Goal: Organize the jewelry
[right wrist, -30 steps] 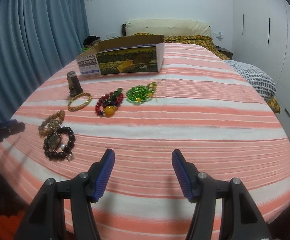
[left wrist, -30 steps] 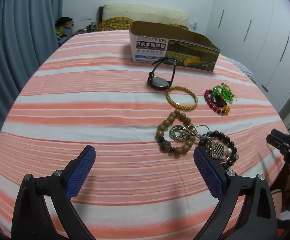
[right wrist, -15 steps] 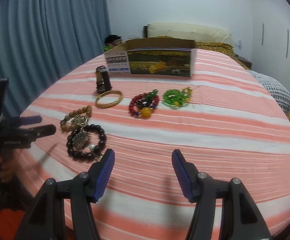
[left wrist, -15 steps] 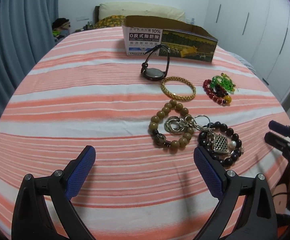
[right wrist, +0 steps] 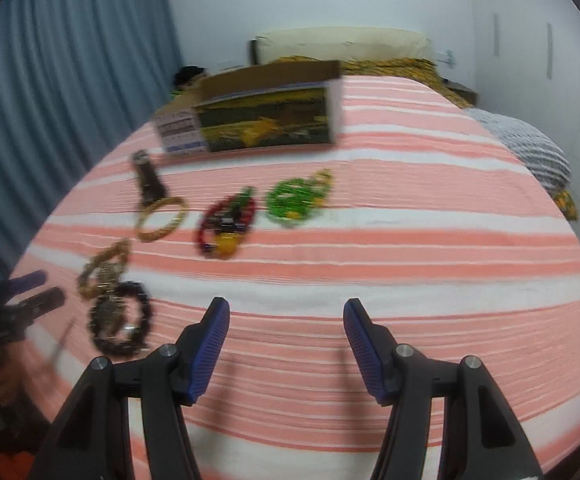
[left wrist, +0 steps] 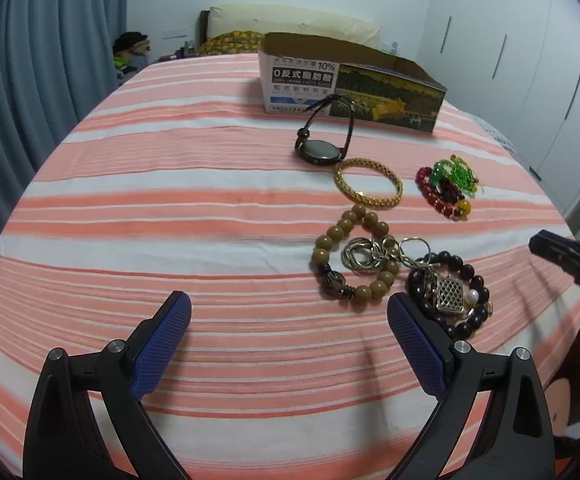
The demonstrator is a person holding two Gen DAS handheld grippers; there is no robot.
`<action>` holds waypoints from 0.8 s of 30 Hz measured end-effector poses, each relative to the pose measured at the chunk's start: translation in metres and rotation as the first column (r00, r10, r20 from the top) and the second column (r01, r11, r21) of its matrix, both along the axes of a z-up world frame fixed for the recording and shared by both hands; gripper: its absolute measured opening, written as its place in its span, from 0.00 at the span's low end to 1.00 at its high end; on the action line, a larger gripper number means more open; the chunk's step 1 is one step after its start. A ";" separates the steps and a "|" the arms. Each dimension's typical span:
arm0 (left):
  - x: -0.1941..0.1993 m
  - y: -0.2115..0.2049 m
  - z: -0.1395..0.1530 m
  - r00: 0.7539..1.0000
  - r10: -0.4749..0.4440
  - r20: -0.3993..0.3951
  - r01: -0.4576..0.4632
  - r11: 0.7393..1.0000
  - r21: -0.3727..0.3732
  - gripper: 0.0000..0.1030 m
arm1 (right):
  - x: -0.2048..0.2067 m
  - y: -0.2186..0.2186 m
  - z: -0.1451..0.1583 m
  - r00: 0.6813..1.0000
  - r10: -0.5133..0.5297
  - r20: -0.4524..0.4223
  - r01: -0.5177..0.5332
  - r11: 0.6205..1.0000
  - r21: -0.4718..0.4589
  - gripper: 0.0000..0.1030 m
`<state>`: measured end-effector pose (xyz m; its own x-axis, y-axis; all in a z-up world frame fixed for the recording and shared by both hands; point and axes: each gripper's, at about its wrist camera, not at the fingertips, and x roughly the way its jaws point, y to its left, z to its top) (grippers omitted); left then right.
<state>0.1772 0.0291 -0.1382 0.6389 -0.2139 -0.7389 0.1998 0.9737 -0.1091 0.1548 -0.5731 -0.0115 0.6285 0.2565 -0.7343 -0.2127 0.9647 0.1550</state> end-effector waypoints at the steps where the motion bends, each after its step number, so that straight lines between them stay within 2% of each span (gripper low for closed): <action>1: 0.001 0.000 0.000 1.000 0.003 0.001 -0.003 1.000 0.000 0.96 | -0.001 0.010 0.002 0.999 0.043 0.007 -0.043 0.999 0.014 0.59; 4: 0.001 0.001 0.001 1.000 0.014 0.006 -0.014 1.000 0.007 0.96 | -0.002 0.048 0.007 0.982 0.186 0.026 -0.187 0.982 0.036 0.59; 8: -0.002 0.006 0.005 0.999 0.033 0.023 -0.033 0.999 0.013 0.96 | 0.009 0.096 0.011 0.936 0.349 0.046 -0.352 0.933 0.071 0.58; 11: -0.004 0.013 0.004 0.999 0.048 0.017 -0.048 0.999 0.012 0.96 | 0.024 0.132 0.003 0.887 0.461 0.020 -0.461 0.887 0.010 0.48; 14: -0.005 0.018 0.005 0.998 0.062 0.014 -0.062 0.998 0.007 0.96 | 0.038 0.153 -0.016 0.852 0.522 -0.046 -0.523 0.851 -0.031 0.30; 15: -0.006 0.019 0.005 0.998 0.065 0.015 -0.065 0.998 0.006 0.96 | 0.039 0.156 -0.021 0.850 0.524 -0.057 -0.527 0.848 -0.056 0.18; 16: -0.007 0.020 0.006 0.998 0.067 0.018 -0.068 0.998 0.006 0.96 | 0.039 0.156 -0.020 0.847 0.529 -0.045 -0.531 0.845 -0.058 0.16; 18: -0.009 0.023 0.007 0.997 0.073 0.020 -0.073 0.997 0.004 0.96 | 0.036 0.152 -0.012 0.853 0.521 -0.022 -0.521 0.852 -0.053 0.15; 24: -0.006 0.017 0.005 0.998 0.058 0.009 -0.058 0.998 -0.019 0.96 | 0.024 0.108 0.043 0.903 0.420 0.091 -0.428 0.898 0.103 0.15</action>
<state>0.1710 0.0464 -0.1328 0.6574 -0.1903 -0.7291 0.1442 0.9815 -0.1261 0.1787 -0.4654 0.0313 0.4860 0.5908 -0.6440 -0.6105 0.7568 0.2335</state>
